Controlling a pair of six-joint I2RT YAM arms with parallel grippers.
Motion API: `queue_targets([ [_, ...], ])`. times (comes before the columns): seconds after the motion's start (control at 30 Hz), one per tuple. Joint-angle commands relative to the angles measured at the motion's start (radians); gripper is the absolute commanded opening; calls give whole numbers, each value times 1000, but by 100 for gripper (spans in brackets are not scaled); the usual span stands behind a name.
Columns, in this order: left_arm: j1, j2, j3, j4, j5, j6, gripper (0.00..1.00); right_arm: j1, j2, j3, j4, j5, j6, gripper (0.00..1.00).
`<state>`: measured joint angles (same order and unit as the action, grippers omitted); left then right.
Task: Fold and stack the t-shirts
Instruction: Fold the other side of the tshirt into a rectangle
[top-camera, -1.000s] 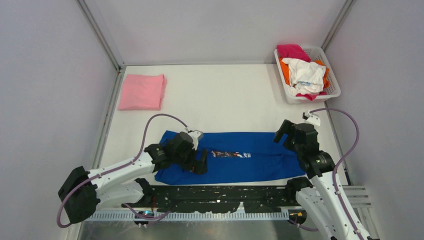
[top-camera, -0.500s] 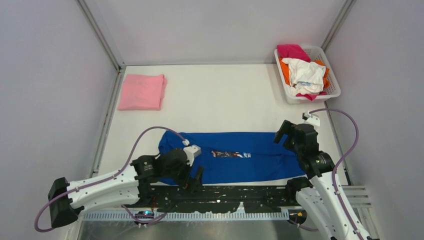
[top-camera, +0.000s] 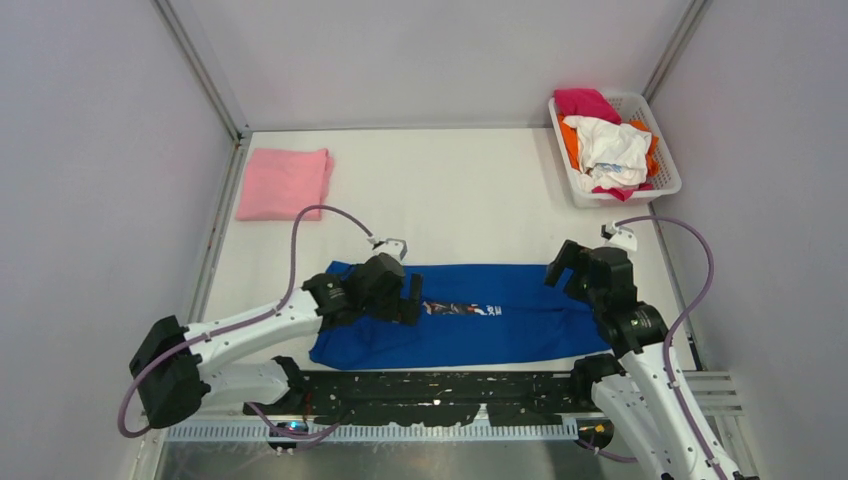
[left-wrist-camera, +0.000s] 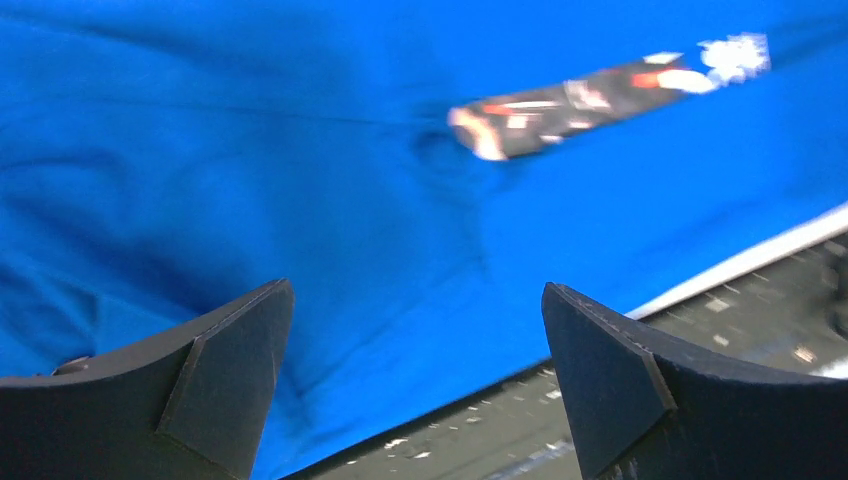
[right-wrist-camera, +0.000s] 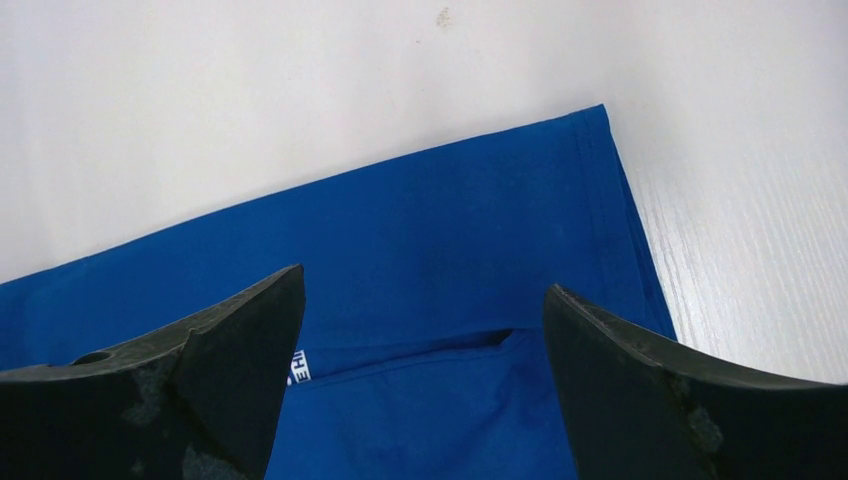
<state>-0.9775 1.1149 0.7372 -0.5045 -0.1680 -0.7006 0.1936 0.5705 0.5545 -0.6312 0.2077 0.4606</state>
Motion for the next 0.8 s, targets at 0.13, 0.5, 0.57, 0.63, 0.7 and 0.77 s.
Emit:
queue_targets([
  [0.13,107,-66,-180,-146,-104,-143,100,3,57,-8,65,-26,-26,95],
  [0.5,206,-358,-166,-373,-108,-150,100,2,141,-14,127,-134,-75,95],
  [0.57,206,-404,-150,-306,-28,-140,100,3,148,-19,138,-173,-82,95],
  [0.63,205,-428,-159,-210,63,-147,100,3,163,-19,148,-210,-88,95],
  [0.7,206,-425,-178,-96,133,-168,100,7,185,-20,162,-243,-91,96],
  [0.77,206,-391,-212,36,163,-184,100,18,213,-23,182,-263,-89,96],
])
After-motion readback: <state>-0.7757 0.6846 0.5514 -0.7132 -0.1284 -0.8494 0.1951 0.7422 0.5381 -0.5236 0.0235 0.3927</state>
